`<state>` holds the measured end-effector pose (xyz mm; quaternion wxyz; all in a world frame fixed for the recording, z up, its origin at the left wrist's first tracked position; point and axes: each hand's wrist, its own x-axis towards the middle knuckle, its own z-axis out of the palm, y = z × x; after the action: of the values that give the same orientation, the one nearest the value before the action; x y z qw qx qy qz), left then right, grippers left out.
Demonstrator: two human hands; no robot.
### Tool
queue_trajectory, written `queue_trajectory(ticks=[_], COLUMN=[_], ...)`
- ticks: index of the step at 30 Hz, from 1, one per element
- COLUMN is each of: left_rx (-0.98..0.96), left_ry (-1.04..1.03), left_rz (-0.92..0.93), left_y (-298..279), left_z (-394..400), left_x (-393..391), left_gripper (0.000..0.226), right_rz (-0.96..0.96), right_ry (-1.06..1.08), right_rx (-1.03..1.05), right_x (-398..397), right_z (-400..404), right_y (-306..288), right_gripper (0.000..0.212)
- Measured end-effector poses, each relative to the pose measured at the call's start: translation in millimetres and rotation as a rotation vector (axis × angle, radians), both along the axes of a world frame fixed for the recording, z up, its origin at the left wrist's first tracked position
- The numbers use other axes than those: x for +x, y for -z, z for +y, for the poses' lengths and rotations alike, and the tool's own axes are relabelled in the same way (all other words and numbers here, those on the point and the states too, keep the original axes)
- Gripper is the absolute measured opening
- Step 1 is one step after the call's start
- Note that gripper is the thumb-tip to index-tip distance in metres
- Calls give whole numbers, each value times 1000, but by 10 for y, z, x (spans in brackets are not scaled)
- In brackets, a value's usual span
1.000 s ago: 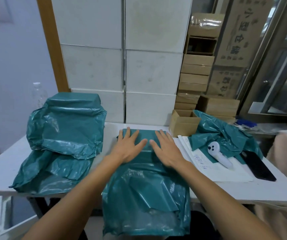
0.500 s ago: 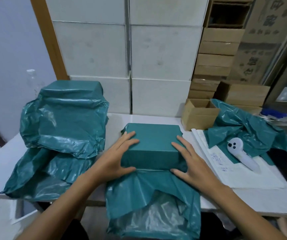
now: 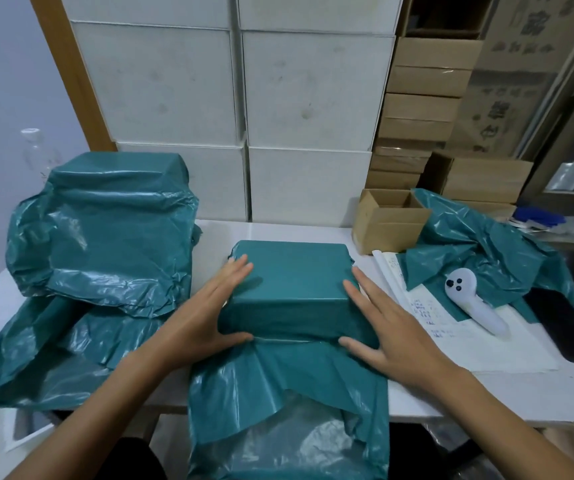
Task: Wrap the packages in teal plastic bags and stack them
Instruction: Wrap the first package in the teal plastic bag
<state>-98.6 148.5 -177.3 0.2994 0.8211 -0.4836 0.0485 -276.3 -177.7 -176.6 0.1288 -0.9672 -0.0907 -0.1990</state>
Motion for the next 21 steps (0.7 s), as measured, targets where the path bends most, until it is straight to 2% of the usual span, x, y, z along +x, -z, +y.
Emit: queue_trajectory(ticks=[2,4,7,10,13,16,19,21], left_rx=[-4,-31,-29,62,211,328,343,273], left_ry=[-17,-22,73,189,279,287,271,269], left_rz=[-40,-144,-323,-362,-466,-569,-586,-568], left_y=[-88,-196,-359,-375,-180,97,276,276], left_z=[105,275,573,856,1036,1105,1110,1066], left_x=[-31,-106,-363,-661,-730,-646,-635,-700], left_gripper=[129,125,98,74,63,63,65,47], right_rz=[-103,-231,-302,-203,-101,-59,-99,-166], right_ry=[14,-36,-187,-313,-325,-267,-240,-244], right_rx=[-20,-36,-108,-268,-429,-414,-383,-388], right_x=[-115,-327,-736,-1003,-1047,-994,-925,-858], right_z=[-24,-17,55,96,26,32,123,142], right_y=[-101,-176,-145,75,337,445,529,552], right_gripper=[87,81,67,45,48,55,55,52])
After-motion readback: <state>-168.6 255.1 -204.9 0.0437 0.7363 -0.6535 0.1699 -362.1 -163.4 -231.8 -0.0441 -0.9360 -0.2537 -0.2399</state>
